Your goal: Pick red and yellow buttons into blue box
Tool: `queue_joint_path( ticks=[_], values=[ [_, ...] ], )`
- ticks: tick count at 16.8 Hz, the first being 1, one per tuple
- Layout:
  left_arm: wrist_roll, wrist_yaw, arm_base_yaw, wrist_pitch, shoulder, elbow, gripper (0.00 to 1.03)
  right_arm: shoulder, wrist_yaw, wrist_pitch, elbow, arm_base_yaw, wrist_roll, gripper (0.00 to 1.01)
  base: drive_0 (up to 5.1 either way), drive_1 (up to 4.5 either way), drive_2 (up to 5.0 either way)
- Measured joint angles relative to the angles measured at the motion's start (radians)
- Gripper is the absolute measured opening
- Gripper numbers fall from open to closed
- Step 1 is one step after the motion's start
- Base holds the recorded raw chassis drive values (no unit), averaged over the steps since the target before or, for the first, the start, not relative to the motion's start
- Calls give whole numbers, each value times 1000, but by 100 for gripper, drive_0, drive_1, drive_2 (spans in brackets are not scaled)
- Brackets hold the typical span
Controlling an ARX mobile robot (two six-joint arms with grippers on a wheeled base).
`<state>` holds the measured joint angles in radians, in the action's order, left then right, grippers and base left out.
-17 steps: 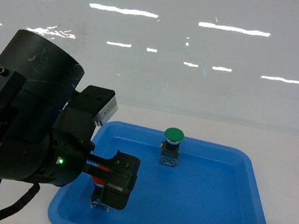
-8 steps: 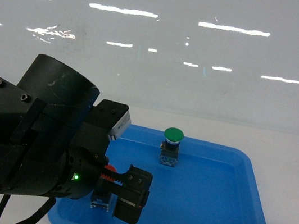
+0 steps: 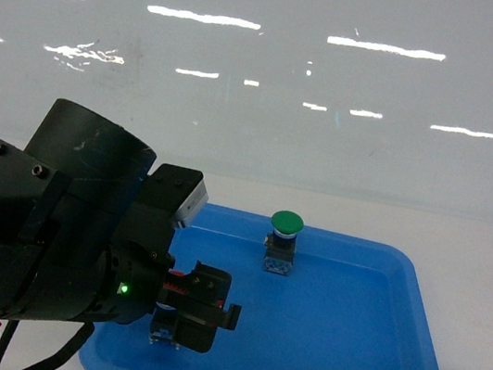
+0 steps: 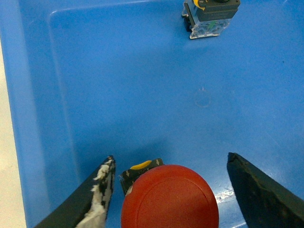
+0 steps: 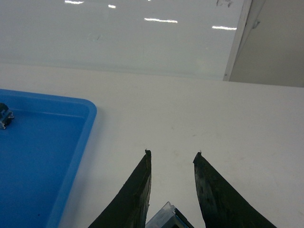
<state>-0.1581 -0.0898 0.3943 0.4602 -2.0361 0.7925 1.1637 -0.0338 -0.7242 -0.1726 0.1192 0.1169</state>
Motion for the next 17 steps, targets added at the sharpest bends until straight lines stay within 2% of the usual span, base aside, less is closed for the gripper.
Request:
queue_joint_path(
  ticks=[1,2,4,5,6,7,15,17],
  values=[
    [-2,-2,8,18,-6,-7,47,0,0,0,0,0,0,26,0,0,0],
    [-7,4,15,41,-12,-19,32,0,0,0,0,0,0,26,0,0,0],
    [-18,28,13,61,13,-53,32,0,0,0,0,0,0,26,0,0,0],
    [-10,57,-20,84,129,-88,32,0,0,0,0,0,0,26,0,0,0],
    [17,117,-68,129,257,-108,32,0,0,0,0,0,0,26,0,0,0],
    [27,139,-82,144,301,-128,32,0,0,0,0,0,0,26,0,0,0],
    [33,161,-149,177,459,-239,32,0,0,0,0,0,0,26,0,0,0],
    [30,184,-212,211,581,-331,32,0,0,0,0,0,0,26,0,0,0]
  ],
)
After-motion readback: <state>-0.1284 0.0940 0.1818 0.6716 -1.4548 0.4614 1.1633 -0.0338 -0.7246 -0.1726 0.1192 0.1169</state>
